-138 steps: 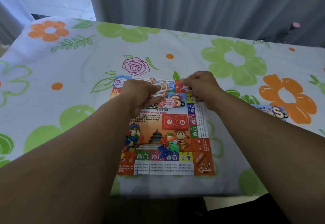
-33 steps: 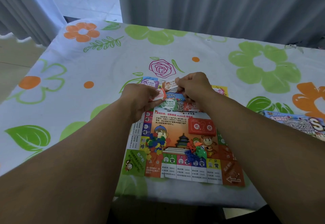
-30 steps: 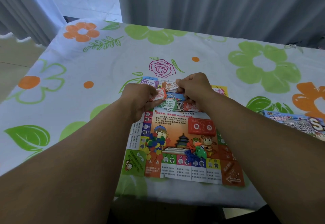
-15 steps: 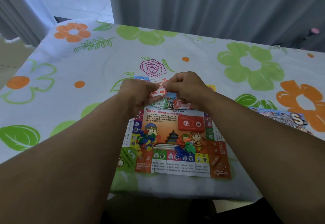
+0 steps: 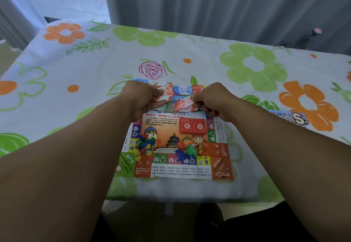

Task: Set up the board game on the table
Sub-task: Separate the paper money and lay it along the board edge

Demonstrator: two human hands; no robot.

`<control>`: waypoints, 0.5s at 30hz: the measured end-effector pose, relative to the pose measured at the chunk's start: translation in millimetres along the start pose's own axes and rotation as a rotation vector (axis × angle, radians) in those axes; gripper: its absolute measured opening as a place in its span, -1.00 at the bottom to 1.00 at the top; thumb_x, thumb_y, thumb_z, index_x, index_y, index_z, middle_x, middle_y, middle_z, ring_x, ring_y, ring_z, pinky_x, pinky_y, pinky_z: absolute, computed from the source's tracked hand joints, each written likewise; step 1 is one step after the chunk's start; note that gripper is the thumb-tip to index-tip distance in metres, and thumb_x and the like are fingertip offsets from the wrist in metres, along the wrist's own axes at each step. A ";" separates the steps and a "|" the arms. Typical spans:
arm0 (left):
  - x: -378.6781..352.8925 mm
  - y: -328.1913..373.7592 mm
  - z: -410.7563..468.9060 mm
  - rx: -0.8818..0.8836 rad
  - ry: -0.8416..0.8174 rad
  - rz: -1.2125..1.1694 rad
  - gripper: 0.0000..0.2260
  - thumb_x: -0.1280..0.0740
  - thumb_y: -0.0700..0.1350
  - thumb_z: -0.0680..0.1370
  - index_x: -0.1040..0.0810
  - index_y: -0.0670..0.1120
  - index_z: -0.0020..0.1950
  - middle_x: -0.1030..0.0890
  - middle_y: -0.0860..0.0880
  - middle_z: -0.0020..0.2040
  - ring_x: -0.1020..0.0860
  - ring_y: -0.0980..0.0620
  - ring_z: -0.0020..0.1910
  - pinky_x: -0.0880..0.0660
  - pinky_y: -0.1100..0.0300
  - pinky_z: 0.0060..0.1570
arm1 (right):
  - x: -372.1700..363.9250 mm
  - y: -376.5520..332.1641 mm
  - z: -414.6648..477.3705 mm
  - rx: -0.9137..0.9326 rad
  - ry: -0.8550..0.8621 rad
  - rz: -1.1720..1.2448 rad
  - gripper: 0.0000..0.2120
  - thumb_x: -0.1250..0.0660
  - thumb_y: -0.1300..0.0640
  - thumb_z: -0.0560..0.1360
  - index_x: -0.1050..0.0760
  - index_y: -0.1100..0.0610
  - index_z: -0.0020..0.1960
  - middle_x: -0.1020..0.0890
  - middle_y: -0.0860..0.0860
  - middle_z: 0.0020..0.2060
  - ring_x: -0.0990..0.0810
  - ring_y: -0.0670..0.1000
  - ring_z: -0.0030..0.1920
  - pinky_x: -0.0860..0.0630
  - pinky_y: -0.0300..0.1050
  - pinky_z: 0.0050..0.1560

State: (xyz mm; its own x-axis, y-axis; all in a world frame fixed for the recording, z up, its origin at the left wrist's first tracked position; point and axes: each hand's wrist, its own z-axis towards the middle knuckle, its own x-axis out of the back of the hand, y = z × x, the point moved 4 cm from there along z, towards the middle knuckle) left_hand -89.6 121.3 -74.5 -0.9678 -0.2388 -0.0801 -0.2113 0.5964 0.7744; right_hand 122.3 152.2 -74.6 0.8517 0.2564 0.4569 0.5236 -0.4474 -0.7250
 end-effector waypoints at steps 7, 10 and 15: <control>-9.1 -2.3 -1.3 -0.006 -0.016 0.039 -0.85 -0.45 -0.33 0.51 -0.57 -0.31 0.05 -0.55 -0.12 -0.11 -0.65 0.03 -0.37 -0.67 0.15 -0.18 | -4.8 2.1 0.6 -0.021 -0.005 -0.059 -0.76 -0.43 0.14 0.54 -0.62 0.36 -0.06 -0.70 0.22 -0.21 -0.39 -0.04 -0.49 -0.29 -0.22 -0.51; -9.4 -3.6 -0.1 0.007 -0.019 0.056 -0.78 -0.47 -0.32 0.50 -0.57 -0.31 0.11 -0.58 -0.14 -0.03 -0.68 0.00 -0.34 -0.68 0.13 -0.15 | -3.9 2.8 2.8 -0.027 -0.001 -0.056 -0.75 -0.43 0.14 0.55 -0.62 0.37 0.00 -0.72 0.23 -0.12 -0.40 -0.04 -0.49 -0.30 -0.24 -0.53; -11.1 -3.7 0.6 0.010 -0.021 0.053 -0.77 -0.46 -0.30 0.51 -0.57 -0.30 0.13 -0.58 -0.13 -0.03 -0.70 -0.02 -0.29 -0.68 0.12 -0.13 | -0.2 5.2 3.6 -0.064 -0.016 -0.094 -0.79 -0.44 0.14 0.53 -0.59 0.31 -0.06 -0.69 0.16 -0.30 -0.37 -0.07 -0.56 -0.27 -0.27 -0.54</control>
State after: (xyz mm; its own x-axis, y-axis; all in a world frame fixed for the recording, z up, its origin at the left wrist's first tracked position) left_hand -78.2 122.2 -76.9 -0.9803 -0.1904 -0.0522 -0.1607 0.6156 0.7715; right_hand 124.9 153.0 -80.4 0.7994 0.3130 0.5129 0.5994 -0.4744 -0.6447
